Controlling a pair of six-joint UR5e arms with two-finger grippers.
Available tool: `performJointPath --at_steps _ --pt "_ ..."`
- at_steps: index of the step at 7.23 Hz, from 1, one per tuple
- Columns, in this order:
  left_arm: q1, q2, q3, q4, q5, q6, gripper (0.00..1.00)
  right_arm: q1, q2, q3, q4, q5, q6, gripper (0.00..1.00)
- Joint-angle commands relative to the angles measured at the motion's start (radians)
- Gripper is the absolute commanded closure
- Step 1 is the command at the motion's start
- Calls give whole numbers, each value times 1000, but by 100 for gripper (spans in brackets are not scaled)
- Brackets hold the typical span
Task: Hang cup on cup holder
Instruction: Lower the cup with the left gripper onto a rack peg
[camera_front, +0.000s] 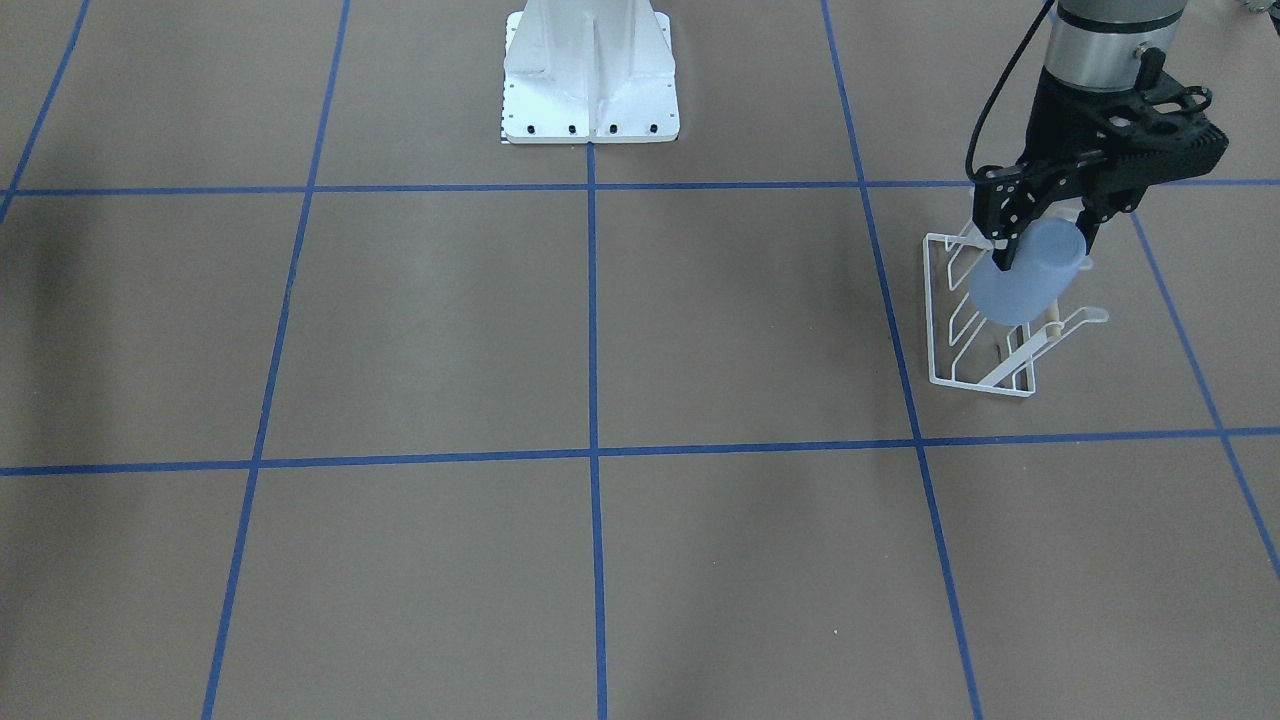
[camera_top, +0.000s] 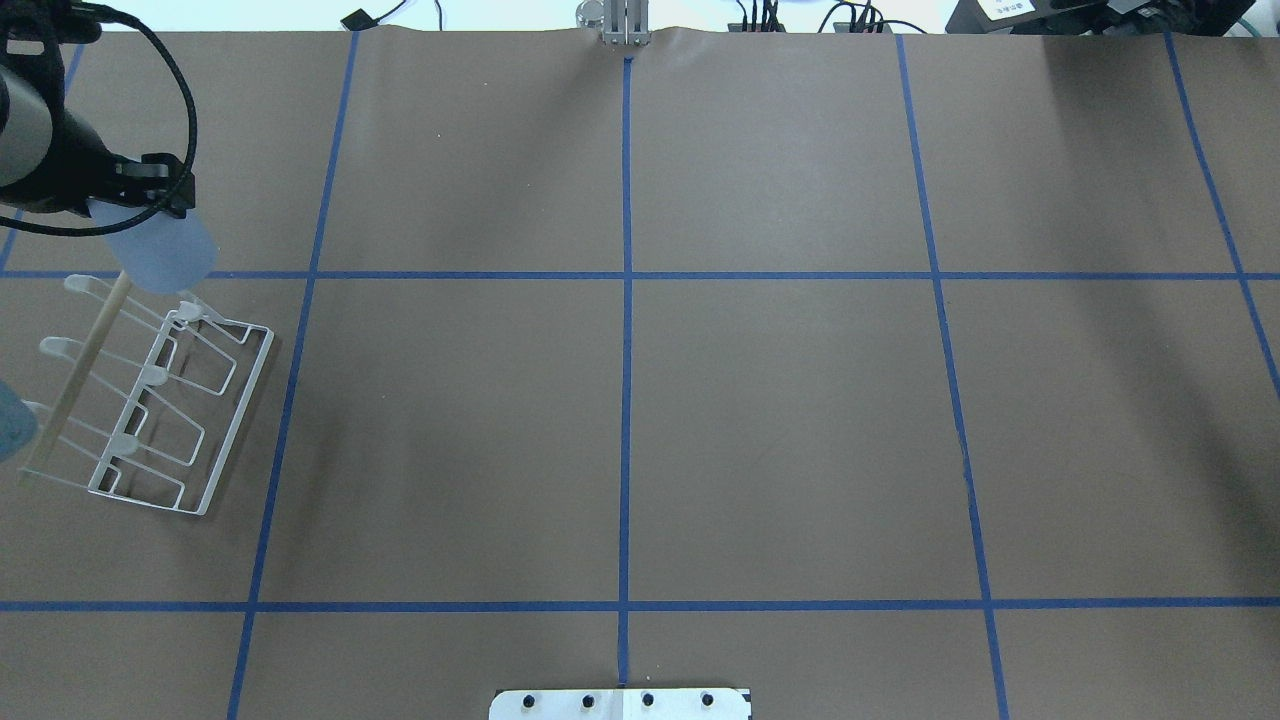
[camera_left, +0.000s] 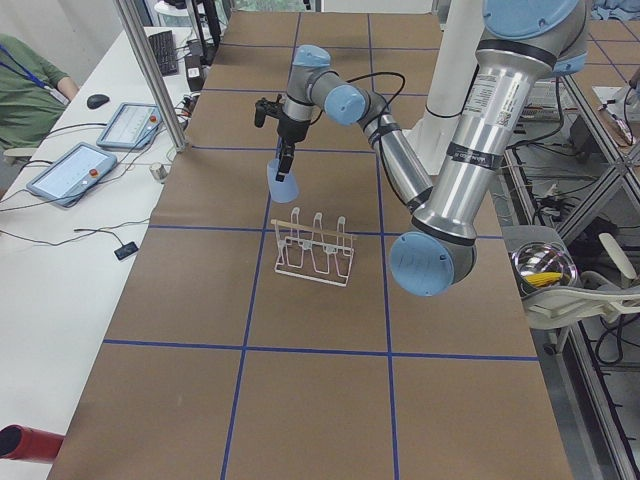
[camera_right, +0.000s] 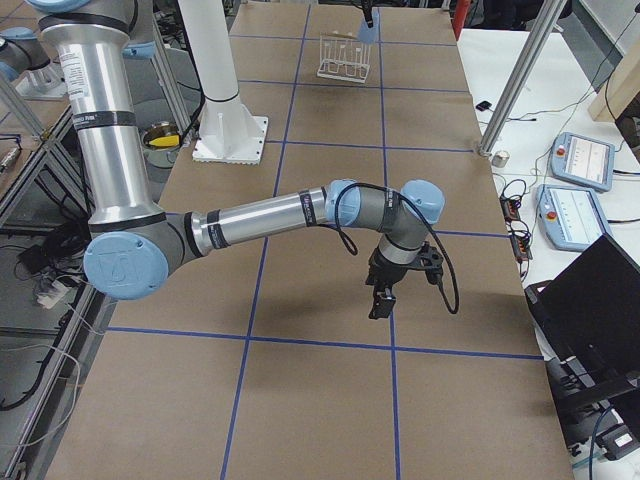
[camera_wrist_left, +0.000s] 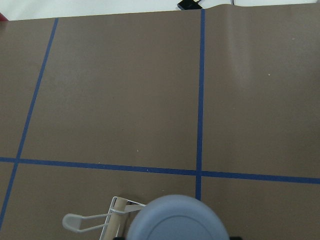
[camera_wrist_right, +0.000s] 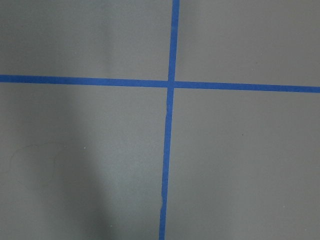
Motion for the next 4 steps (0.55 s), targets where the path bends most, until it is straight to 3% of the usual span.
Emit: performJointPath --at_steps 1,4 --pt "4 6 33 -5 -16 6 100 0 -2 -3 20 -3 3 0" --pt "9 4 65 -11 -52 6 100 0 1 -3 20 -2 4 0"
